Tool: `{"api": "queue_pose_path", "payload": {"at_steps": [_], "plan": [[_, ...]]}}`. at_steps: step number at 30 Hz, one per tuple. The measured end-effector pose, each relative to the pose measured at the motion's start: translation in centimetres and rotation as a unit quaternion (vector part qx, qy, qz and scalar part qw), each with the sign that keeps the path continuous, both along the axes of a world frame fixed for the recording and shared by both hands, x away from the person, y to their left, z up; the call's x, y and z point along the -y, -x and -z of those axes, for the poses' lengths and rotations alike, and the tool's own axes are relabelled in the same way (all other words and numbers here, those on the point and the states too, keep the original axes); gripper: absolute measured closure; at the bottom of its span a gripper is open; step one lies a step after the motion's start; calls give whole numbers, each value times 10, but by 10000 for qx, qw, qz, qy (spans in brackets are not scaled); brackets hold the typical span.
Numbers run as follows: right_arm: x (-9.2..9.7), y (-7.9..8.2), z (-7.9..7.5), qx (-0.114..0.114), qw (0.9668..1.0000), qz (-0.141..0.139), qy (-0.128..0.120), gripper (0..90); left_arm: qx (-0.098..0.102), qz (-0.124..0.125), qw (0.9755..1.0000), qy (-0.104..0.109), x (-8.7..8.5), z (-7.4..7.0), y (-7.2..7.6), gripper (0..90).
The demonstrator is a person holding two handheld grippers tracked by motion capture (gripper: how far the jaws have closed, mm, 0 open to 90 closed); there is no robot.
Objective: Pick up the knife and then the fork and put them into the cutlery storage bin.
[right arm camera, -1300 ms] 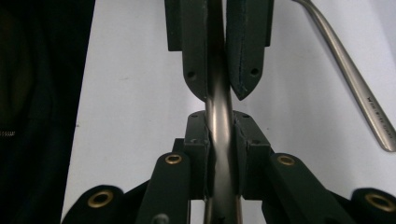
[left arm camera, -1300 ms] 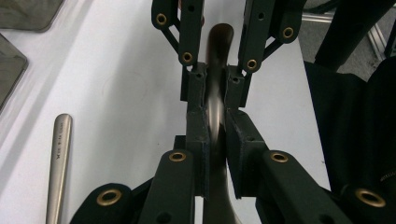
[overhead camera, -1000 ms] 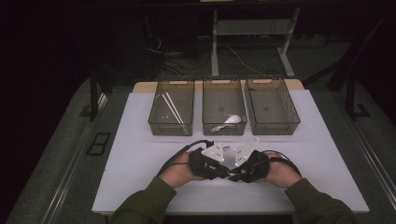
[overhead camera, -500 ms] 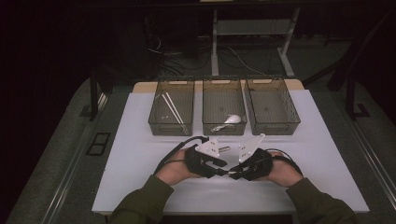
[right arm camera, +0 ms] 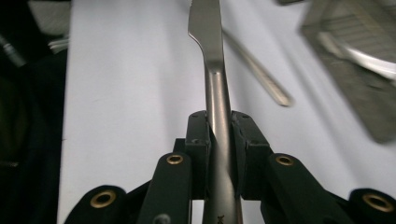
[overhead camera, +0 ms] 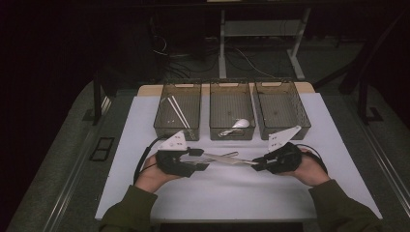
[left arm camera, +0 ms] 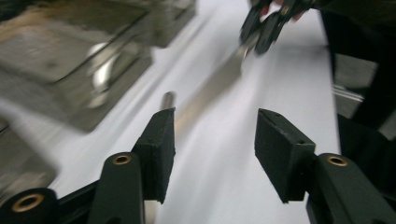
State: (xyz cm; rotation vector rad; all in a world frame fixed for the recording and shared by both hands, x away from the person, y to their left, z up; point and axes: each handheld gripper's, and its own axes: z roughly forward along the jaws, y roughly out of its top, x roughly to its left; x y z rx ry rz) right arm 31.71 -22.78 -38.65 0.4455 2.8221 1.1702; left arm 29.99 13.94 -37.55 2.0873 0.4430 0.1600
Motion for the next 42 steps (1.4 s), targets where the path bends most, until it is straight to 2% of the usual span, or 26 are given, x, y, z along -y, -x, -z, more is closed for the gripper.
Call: {"api": "queue_pose_path", "payload": {"at_steps": [4, 11, 18, 23, 26, 33, 36, 38, 42], "plan": [[18, -7, -9, -38, 9988, 466, -165, 780, -75, -344, 9993, 132, -17, 7, 4, 380], [49, -24, -20, 49, 9925, 1172, -351, 780, -216, -646, 9976, 113, -31, 24, 9, 310], [76, -44, -25, 106, 9812, 1852, -541, 779, -311, -925, 9950, 189, -47, 33, 5, 281], [92, -62, -29, 110, 9694, 2391, -539, 779, -328, -1002, 9942, 192, -50, 38, 2, 275], [100, -76, -30, 144, 9590, 2790, -477, 779, -349, -998, 9943, 157, -49, 40, 1, 262], [111, -104, -28, 28, 9365, 3491, -319, 779, -388, -970, 9945, 97, -47, 44, 0, 226], [113, -116, -25, -13, 9294, 3686, -162, 778, -378, -954, 9947, 81, -47, 44, 0, 220], [113, -123, -21, -53, 9232, 3842, -86, 778, -376, -950, 9947, 71, -46, 44, 0, 217], [112, -134, -12, -203, 9161, 4003, 63, 778, -371, -922, 9950, 92, -45, 44, 0, 214]]}}
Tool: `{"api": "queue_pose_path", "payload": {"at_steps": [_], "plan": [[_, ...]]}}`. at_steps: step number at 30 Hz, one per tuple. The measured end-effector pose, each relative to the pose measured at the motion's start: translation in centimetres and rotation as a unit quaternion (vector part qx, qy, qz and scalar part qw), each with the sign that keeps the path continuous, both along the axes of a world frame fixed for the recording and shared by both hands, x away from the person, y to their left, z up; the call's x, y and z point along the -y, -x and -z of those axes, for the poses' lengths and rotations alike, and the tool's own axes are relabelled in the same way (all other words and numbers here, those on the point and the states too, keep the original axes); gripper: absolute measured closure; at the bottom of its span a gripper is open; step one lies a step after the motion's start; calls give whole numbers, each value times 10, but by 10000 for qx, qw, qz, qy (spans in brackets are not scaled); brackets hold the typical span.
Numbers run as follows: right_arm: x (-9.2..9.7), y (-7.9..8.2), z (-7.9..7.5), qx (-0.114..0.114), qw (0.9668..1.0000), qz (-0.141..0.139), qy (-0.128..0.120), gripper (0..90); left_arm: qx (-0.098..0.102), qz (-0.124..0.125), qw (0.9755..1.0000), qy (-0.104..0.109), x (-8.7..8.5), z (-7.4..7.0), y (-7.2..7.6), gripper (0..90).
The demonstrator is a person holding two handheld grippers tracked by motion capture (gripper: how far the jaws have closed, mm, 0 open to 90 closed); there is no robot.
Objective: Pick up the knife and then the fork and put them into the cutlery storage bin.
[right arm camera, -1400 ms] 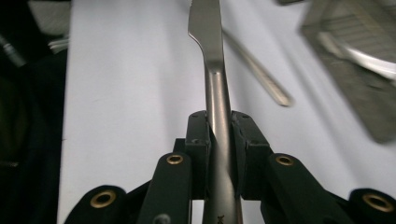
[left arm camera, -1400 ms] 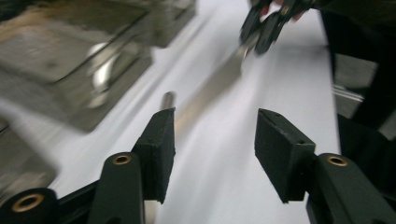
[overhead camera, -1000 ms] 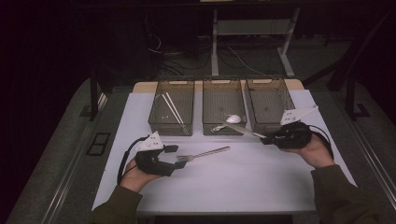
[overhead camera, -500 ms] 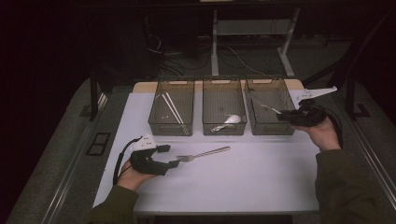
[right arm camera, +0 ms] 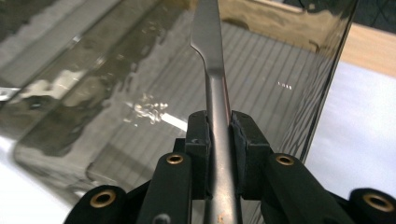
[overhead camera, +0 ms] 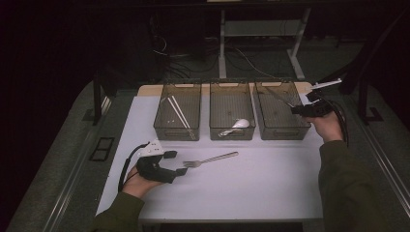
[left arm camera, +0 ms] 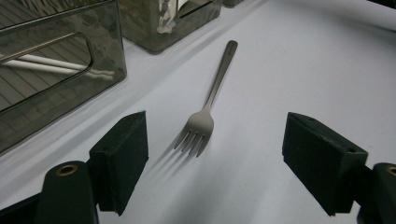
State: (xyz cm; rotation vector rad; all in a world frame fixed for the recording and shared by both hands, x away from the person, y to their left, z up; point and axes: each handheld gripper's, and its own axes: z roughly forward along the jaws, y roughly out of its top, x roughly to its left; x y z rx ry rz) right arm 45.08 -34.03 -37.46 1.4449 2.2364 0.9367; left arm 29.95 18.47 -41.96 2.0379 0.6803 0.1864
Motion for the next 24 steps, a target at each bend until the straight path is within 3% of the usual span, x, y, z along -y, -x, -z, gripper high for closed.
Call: {"api": "queue_pose_path", "payload": {"at_steps": [9, 19, 24], "plan": [[-9, -9, 16, -118, 9996, 147, 208, 773, -21, 97, 9999, -48, 3, 1, 1, 208], [-6, -1, 4, 125, 9992, 19, -383, 481, 19, 108, 9999, -45, 3, -1, 2, 209], [-5, 16, -5, 283, 9980, -196, -525, 418, 25, 124, 9999, -22, 3, -1, 1, 216]]}}
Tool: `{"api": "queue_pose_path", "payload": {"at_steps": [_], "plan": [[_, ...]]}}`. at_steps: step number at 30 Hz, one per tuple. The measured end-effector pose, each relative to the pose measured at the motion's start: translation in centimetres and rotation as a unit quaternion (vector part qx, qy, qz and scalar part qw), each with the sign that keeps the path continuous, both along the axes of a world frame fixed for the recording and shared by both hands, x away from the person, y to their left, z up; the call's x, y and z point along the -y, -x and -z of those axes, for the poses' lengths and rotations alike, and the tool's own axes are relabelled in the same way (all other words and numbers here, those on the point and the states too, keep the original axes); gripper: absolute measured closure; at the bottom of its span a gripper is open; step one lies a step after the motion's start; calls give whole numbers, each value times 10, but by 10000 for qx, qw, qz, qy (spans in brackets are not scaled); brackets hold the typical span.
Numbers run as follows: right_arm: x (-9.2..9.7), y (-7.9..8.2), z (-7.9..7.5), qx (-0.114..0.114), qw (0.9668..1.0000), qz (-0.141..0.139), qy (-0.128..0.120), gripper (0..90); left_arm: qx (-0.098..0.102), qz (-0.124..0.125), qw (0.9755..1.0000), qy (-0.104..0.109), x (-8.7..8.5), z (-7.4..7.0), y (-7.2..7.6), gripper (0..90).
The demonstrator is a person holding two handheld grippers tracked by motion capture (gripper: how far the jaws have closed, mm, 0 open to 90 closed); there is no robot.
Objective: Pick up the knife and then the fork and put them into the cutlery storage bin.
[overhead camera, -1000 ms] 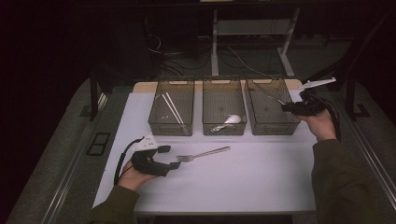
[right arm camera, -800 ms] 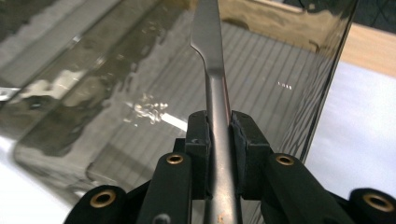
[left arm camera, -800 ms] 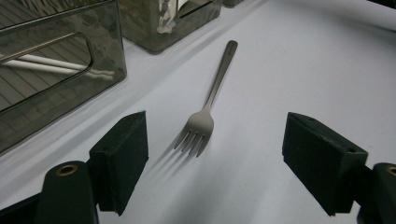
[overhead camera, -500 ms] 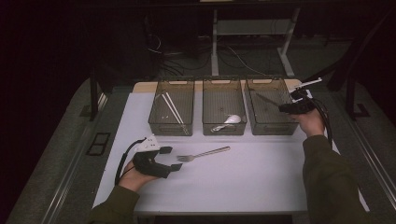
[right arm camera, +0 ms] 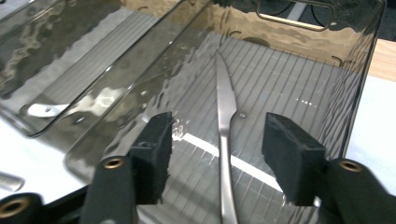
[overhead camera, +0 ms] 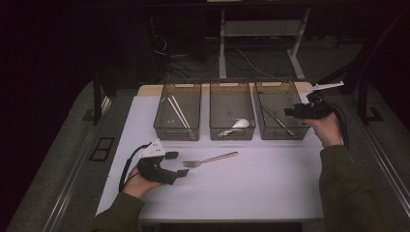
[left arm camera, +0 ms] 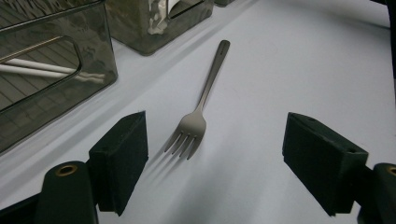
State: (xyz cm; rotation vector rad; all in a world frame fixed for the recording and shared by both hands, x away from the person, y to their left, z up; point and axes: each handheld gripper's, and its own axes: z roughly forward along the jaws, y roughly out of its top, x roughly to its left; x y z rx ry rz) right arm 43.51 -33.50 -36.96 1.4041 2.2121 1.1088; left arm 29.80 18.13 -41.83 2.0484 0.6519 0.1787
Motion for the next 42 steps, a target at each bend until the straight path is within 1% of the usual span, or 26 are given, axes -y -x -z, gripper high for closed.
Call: {"api": "queue_pose_path", "payload": {"at_steps": [2, 4, 8, 10, 12, 13, 14, 16, 18, 20, 22, 24, 27, 30, 32, 33, 35, 36, 37, 38, 40, 41, 42], "plan": [[0, 7, -3, 87, 9999, -87, -8, 390, 2, 6, 10000, 0, 1, 0, 0, 223], [-2, 17, -6, 185, 9995, -245, -94, 371, 11, 32, 10000, -1, 1, -1, 0, 239], [-9, 37, -7, 336, 9982, -480, -104, 302, 47, 31, 10000, 5, 5, -5, -1, 300], [-12, 47, -6, 406, 9970, -642, -166, 292, 28, 27, 10000, -5, 8, -8, -3, 356], [-15, 55, -3, 427, 9957, -777, -268, 284, 21, 76, 10000, -12, 11, -9, -5, 406], [-16, 61, -1, 465, 9947, -864, -319, 284, 27, 127, 9999, -59, 13, -11, -6, 431], [-19, 66, 1, 499, 9937, -947, -333, 283, 8, 165, 9998, -81, 16, -12, -8, 461], [-25, 76, 4, 478, 9925, -1087, -288, 280, -2, 235, 9997, -92, 20, -13, -12, 529], [-31, 86, 6, 489, 9904, -1258, -301, 280, -34, 281, 9995, -123, 27, -14, -16, 611], [-36, 94, 11, 441, 9886, -1387, -388, 277, -77, 333, 9992, -219, 32, -14, -20, 687], [-41, 103, 15, 454, 9873, -1468, -397, 276, -135, 312, 9989, -322, 38, -14, -24, 762], [-44, 110, 19, 431, 9859, -1563, -413, 276, -220, 347, 9984, -397, 44, -13, -29, 843], [-48, 119, 26, 392, 9844, -1657, -434, 276, -230, 416, 9977, -492, 52, -11, -36, 840], [-50, 127, 32, 336, 9838, -1712, -410, 276, -249, 494, 9968, -575, 60, -6, -44, 792], [-50, 130, 35, 289, 9834, -1744, -414, 276, -264, 550, 9960, -653, 65, -2, -48, 778], [-51, 132, 36, 268, 9833, -1754, -413, 276, -277, 569, 9953, -732, 67, 0, -50, 775], [-51, 136, 39, 241, 9830, -1777, -398, 276, -294, 628, 9944, -792, 70, 5, -55, 760], [-51, 137, 39, 234, 9829, -1782, -394, 276, -316, 641, 9941, -814, 71, 6, -56, 754], [-51, 138, 40, 229, 9827, -1798, -391, 276, -298, 674, 9934, -881, 72, 9, -58, 748], [-51, 138, 40, 223, 9825, -1809, -375, 276, -351, 697, 9929, -901, 74, 11, -59, 745], [-51, 139, 40, 236, 9825, -1810, -370, 276, -382, 770, 9918, -941, 76, 15, -60, 745], [-51, 139, 40, 234, 9825, -1811, -375, 276, -361, 816, 9910, -1000, 77, 17, -61, 745], [-51, 139, 40, 239, 9825, -1808, -370, 276, -394, 829, 9907, -1005, 78, 18, -61, 745]]}}
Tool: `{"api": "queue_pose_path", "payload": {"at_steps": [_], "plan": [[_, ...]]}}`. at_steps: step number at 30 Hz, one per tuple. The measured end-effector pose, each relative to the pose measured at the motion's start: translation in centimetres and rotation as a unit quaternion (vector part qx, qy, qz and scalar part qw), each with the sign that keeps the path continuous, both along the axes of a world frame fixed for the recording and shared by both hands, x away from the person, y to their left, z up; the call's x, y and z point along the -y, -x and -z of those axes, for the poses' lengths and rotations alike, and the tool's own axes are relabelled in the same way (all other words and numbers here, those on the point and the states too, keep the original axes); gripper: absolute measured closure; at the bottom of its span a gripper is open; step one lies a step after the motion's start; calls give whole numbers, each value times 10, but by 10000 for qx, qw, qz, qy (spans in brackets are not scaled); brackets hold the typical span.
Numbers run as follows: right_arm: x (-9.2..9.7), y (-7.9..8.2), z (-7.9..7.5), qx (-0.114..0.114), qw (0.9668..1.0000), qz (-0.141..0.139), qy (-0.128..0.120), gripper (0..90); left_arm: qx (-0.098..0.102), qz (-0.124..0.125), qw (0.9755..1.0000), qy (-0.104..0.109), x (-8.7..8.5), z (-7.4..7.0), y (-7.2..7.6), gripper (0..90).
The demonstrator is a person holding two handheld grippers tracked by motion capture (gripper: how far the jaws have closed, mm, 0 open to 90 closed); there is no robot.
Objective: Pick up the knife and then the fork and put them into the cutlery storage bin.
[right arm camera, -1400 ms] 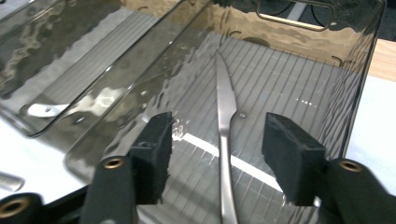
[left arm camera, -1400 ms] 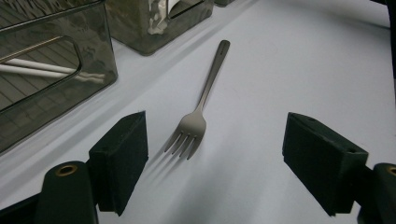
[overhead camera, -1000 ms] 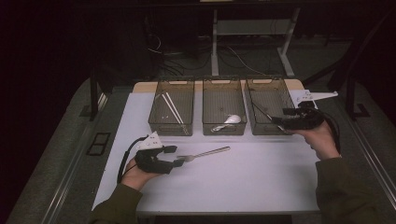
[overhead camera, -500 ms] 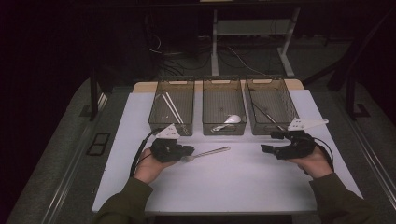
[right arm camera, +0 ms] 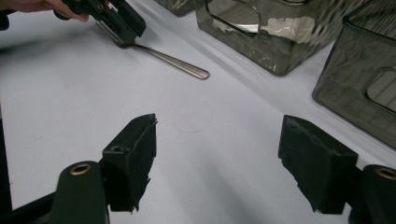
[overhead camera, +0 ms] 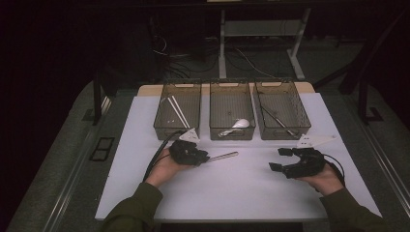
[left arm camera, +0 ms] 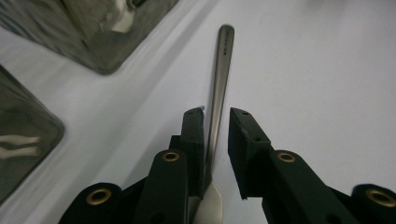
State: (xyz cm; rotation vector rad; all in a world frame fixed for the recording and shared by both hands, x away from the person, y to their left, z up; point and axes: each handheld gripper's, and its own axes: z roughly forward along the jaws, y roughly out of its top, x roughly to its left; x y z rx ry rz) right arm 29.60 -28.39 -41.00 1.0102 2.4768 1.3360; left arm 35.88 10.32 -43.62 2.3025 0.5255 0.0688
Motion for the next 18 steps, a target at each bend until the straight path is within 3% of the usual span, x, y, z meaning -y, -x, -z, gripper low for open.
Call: {"api": "queue_pose_path", "payload": {"at_steps": [2, 9, 12, 18], "plan": [[0, 0, 0, 4, 10000, -5, 2, 276, 13, 18, 9999, -100, 1, 2, -1, 746], [1, 0, -1, 15, 10000, 4, -4, 276, 6, 127, 9999, -82, 5, 7, -4, 761], [0, 0, 0, 12, 10000, -1, 4, 276, 11, 217, 9996, -170, 7, 9, -4, 782], [1, 0, -1, 20, 10000, 7, 7, 276, 122, 316, 9994, -115, 5, 11, -5, 831]]}}
